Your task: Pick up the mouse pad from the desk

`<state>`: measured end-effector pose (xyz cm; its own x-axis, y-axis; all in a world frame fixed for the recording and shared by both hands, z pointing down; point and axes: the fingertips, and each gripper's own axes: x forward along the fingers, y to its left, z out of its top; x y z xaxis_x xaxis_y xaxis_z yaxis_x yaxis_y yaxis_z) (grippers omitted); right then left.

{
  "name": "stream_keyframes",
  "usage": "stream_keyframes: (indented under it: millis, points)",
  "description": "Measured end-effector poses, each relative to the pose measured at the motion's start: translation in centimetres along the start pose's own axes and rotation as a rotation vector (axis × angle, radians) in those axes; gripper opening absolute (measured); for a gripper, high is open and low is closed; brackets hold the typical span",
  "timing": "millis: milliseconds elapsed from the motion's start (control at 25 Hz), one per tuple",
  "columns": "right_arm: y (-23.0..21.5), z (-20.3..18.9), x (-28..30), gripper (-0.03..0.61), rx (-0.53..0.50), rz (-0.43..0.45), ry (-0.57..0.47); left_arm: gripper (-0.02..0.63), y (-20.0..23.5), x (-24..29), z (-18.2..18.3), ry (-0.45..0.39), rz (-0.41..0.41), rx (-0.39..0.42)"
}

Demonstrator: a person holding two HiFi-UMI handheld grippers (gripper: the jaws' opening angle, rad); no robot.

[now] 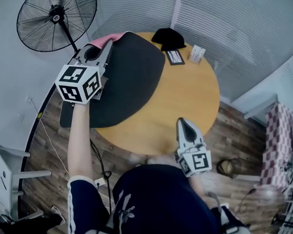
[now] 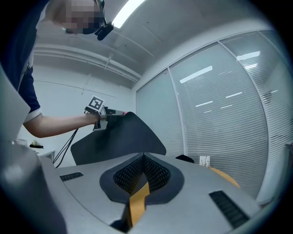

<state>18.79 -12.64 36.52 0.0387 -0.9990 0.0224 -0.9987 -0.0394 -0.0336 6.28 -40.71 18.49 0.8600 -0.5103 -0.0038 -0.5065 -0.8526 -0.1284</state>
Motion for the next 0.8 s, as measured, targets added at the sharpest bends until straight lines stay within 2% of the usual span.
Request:
stream_keyframes:
  millis: [120, 280, 360, 600, 800]
  points:
    - [-0.1, 0.9, 0.4, 0.003, 0.002, 0.015, -0.023, 0.020, -1.0, -2.2, 1.9, -0.038, 0.001, 0.003]
    - [-0.2, 2.4, 1.2, 0.003, 0.012, 0.041, -0.063, 0.020, -2.3, -5.9, 3.6, -0.096, 0.002, -0.034]
    - [0.1, 3.2, 1.6, 0.003, 0.010, 0.054, -0.080, 0.020, -3.0, -7.8, 4.1, -0.107, 0.006, -0.021]
    - [0.7, 5.2, 2.8, 0.003, -0.018, 0.084, -0.114, 0.020, -4.6, -12.1, 3.8, -0.072, 0.054, 0.059]
    - [1.8, 6.3, 3.6, 0.003, -0.028, 0.117, -0.139, 0.020, -3.8, -15.9, 3.2, -0.036, 0.147, 0.116]
